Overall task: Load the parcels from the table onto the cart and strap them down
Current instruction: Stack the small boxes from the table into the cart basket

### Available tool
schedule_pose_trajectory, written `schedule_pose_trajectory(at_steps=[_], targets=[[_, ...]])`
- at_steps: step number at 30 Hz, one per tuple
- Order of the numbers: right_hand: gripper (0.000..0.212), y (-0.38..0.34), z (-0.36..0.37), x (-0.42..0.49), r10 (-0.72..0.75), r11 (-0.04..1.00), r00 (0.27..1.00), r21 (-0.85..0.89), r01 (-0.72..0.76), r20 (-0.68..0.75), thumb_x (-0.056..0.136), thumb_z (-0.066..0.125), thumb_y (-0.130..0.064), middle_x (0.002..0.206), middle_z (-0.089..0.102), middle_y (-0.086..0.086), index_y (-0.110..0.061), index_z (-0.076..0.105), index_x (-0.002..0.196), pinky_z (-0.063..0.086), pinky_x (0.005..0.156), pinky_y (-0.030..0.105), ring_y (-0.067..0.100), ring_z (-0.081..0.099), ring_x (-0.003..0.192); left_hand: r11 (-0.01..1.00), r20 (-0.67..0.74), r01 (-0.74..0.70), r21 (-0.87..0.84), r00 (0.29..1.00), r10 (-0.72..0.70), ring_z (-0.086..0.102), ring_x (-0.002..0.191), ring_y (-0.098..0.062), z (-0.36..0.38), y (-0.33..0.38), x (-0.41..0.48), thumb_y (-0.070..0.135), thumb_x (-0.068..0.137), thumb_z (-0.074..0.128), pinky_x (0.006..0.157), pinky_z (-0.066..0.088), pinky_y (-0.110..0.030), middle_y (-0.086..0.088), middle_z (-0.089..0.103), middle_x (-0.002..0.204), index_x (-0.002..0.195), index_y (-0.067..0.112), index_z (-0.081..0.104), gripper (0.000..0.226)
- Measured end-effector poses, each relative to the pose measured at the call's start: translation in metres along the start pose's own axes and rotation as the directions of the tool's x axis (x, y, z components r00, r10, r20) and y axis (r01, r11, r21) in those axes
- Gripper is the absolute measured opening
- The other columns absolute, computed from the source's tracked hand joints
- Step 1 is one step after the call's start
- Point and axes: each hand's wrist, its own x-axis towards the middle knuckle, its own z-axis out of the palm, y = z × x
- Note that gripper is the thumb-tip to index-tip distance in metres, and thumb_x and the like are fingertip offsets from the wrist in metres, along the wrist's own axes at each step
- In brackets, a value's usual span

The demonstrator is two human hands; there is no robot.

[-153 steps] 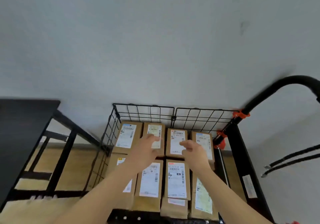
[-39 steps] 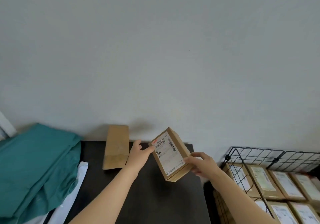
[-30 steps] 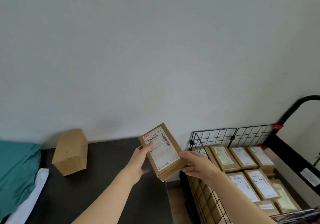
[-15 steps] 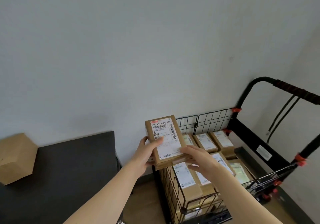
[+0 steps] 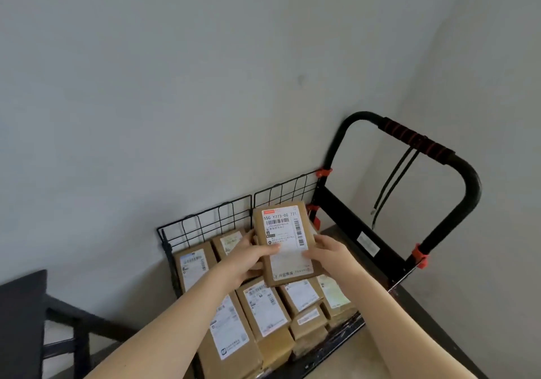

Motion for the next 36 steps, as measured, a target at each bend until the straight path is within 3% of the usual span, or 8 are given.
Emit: schedule_pose_trajectory(at_steps=[3, 7, 11, 16, 22, 26, 30, 36], targets=[[0.041, 0.013, -0.028, 0.031, 0.071, 0.997, 0.996, 0.028, -0.070, -0.045, 0.087, 0.061, -0.006, 0.109, 0.067, 0.006, -0.013, 0.050, 0.125, 0.056, 0.087, 0.042, 0.023, 0.066, 0.098, 0.998, 0.032, 0.060, 0.015, 0.998, -0.061, 0.063, 0.097, -0.017, 0.029, -0.004, 0.036, 0.014, 0.081, 0.072, 0.079, 0.054, -0.037, 0.001, 0.066, 0.108, 0.129, 0.030, 0.037, 0.060], [0.045, 0.035, -0.058, 0.072, 0.175, 0.983, 0.984, 0.053, -0.173, -0.035, 0.086, 0.063, -0.008, 0.109, 0.065, 0.007, -0.016, 0.049, 0.128, 0.055, 0.076, 0.037, 0.024, 0.064, 0.098, 0.985, 0.005, 0.132, 0.113, 0.991, -0.133, 0.062, 0.103, -0.018, 0.055, -0.014, 0.083, 0.025, 0.086, 0.067, 0.090, 0.053, -0.039, 0.000, 0.065, 0.115, 0.131, 0.023, 0.042, 0.052], [0.046, 0.049, -0.096, 0.126, 0.338, 0.941, 0.941, -0.006, -0.338, 0.036, 0.085, 0.064, -0.014, 0.111, 0.063, 0.006, -0.026, 0.048, 0.127, 0.045, 0.098, 0.052, 0.026, 0.056, 0.108, 0.973, -0.060, 0.179, 0.145, 0.983, -0.172, 0.061, 0.105, -0.014, 0.082, -0.019, 0.122, 0.032, 0.093, 0.056, 0.086, 0.054, -0.031, 0.001, 0.063, 0.119, 0.128, 0.019, 0.048, 0.039], [0.045, 0.067, -0.146, 0.189, 0.441, 0.895, 0.893, -0.128, -0.428, 0.091, 0.087, 0.063, -0.015, 0.109, 0.063, 0.004, -0.023, 0.047, 0.129, 0.046, 0.074, 0.035, 0.021, 0.058, 0.095, 0.933, -0.106, 0.310, 0.186, 0.950, -0.294, 0.057, 0.108, -0.015, 0.128, -0.041, 0.179, 0.031, 0.095, 0.052, 0.086, 0.052, -0.029, 0.002, 0.059, 0.123, 0.131, 0.017, 0.047, 0.038], [0.048, 0.116, -0.168, 0.252, 0.563, 0.813, 0.810, -0.286, -0.507, 0.163, 0.085, 0.062, -0.012, 0.111, 0.063, 0.004, -0.018, 0.049, 0.130, 0.048, 0.078, 0.034, 0.020, 0.059, 0.095, 0.856, -0.206, 0.496, 0.145, 0.861, -0.464, 0.059, 0.106, -0.018, 0.157, -0.089, 0.234, 0.028, 0.094, 0.054, 0.084, 0.054, -0.027, -0.005, 0.060, 0.120, 0.140, 0.011, 0.038, 0.051], [0.037, 0.135, -0.157, 0.271, 0.599, 0.786, 0.759, -0.367, -0.497, 0.255, 0.088, 0.057, -0.008, 0.110, 0.064, 0.003, -0.014, 0.053, 0.125, 0.048, 0.061, 0.024, 0.014, 0.061, 0.086, 0.790, -0.249, 0.598, 0.137, 0.792, -0.557, 0.063, 0.098, -0.025, 0.155, -0.120, 0.245, 0.024, 0.091, 0.057, 0.085, 0.056, -0.036, -0.012, 0.062, 0.110, 0.123, 0.001, 0.051, 0.040], [0.040, 0.146, -0.147, 0.287, 0.595, 0.771, 0.761, -0.453, -0.447, 0.261, 0.085, 0.058, -0.012, 0.120, 0.064, 0.004, -0.018, 0.051, 0.124, 0.052, 0.090, 0.037, 0.022, 0.062, 0.105, 0.737, -0.264, 0.647, 0.197, 0.759, -0.596, 0.055, 0.080, -0.017, 0.149, -0.131, 0.255, 0.019, 0.093, 0.053, 0.070, 0.049, -0.024, -0.004, 0.053, 0.091, 0.099, 0.011, 0.047, 0.012], [0.036, 0.158, -0.144, 0.305, 0.626, 0.698, 0.733, -0.610, -0.374, 0.266, 0.078, 0.056, -0.026, 0.107, 0.068, 0.001, -0.017, 0.059, 0.113, 0.054, 0.088, 0.037, 0.020, 0.065, 0.097, 0.678, -0.288, 0.693, 0.244, 0.720, -0.632, 0.050, 0.076, -0.022, 0.151, -0.131, 0.262, 0.024, 0.093, 0.050, 0.070, 0.042, -0.029, -0.004, 0.048, 0.078, 0.074, 0.017, 0.042, 0.022]])
